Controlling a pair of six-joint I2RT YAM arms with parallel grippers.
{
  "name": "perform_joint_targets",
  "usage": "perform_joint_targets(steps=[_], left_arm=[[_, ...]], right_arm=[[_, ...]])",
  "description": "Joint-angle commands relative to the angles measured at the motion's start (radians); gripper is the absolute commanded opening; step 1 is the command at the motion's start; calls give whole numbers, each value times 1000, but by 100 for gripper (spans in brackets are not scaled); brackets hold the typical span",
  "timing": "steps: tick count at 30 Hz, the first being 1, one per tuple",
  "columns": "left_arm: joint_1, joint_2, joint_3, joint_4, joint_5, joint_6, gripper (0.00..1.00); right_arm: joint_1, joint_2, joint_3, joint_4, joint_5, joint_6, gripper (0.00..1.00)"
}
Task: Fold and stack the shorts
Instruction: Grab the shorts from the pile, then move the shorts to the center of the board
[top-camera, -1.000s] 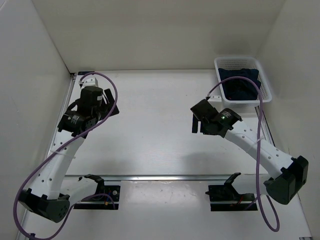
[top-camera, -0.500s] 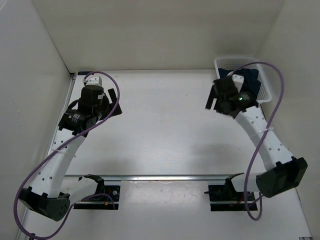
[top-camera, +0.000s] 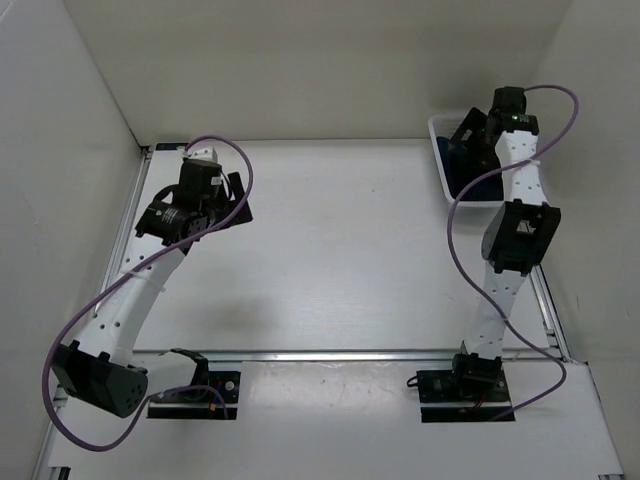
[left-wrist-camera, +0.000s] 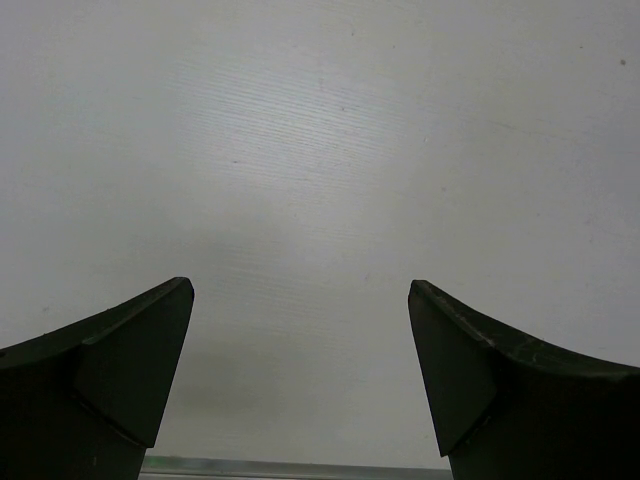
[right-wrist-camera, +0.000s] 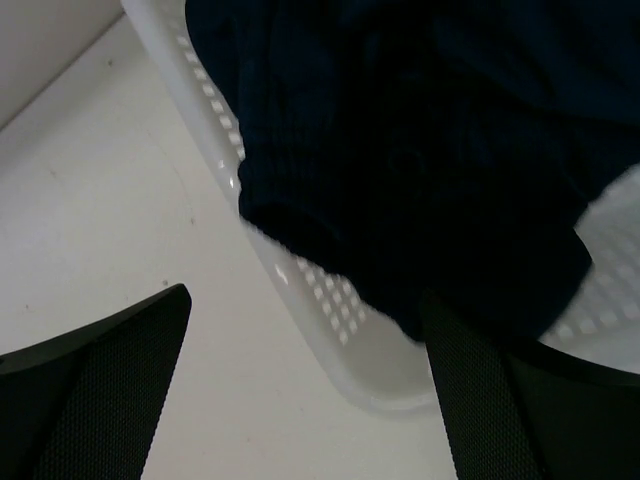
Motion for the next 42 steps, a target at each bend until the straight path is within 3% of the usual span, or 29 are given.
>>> perform_joint_targets(steps=[1, 2, 4, 6, 7, 8, 9, 10, 15, 18, 21, 25, 28, 31, 32, 36, 37, 38, 40, 42], left_arm=[[-4, 4, 63, 13, 0, 7, 100], [-4, 15, 63, 13, 0, 7, 100], [-4, 27, 73, 13, 0, 7, 100], [-4, 38, 84, 13, 0, 16, 100], [-4, 47, 84, 4, 0, 17, 100], [-4, 47, 95, 4, 0, 17, 100], [-4, 56, 95, 4, 0, 17, 100], [-4, 56, 95, 4, 0, 17, 100], [-4, 56, 95, 4, 20, 17, 100], [5, 66, 107, -5, 29, 17, 100], [34, 99, 164, -120, -100, -75, 100], [152, 135, 241, -243, -82, -99, 100], [238, 98, 253, -228, -2, -88, 100], [304, 84, 284, -237, 10, -88, 100], [321, 84, 284, -246, 21, -88, 100], [371, 107, 275, -246, 99, -56, 100], [371, 116, 255, -246, 115, -42, 100], [381, 116, 244, -246, 150, -42, 100], [381, 116, 195, -224, 191, -16, 100], [372, 107, 152, -191, 243, -16, 95]], right_arm=[[-10, 156, 170, -14, -142, 14, 96], [-10, 184, 196, -14, -142, 24, 93], [-19, 237, 251, -14, -152, 50, 75], [-19, 237, 260, -14, -129, 79, 49], [-19, 213, 248, 12, -84, 79, 24], [-19, 190, 233, 24, -52, 88, 11], [-19, 161, 216, 35, -21, 97, 2], [-19, 97, 176, 50, -3, 97, 0], [3, -89, 165, 120, -30, 61, 0], [44, -184, 246, 171, -204, 28, 0], [122, -308, 262, 283, -354, 4, 0], [318, -379, 299, 294, -527, -44, 0], [495, -462, 140, 281, -575, -120, 0], [680, -560, -181, 281, -564, -202, 0], [723, -600, -367, 281, -494, -202, 0], [895, -632, -699, 294, -399, -175, 1], [908, -632, -736, 273, -389, -174, 19], [917, -641, -760, 255, -389, -174, 26], [926, -670, -810, 215, -371, -174, 49], [926, -730, -853, 215, -324, -153, 65]])
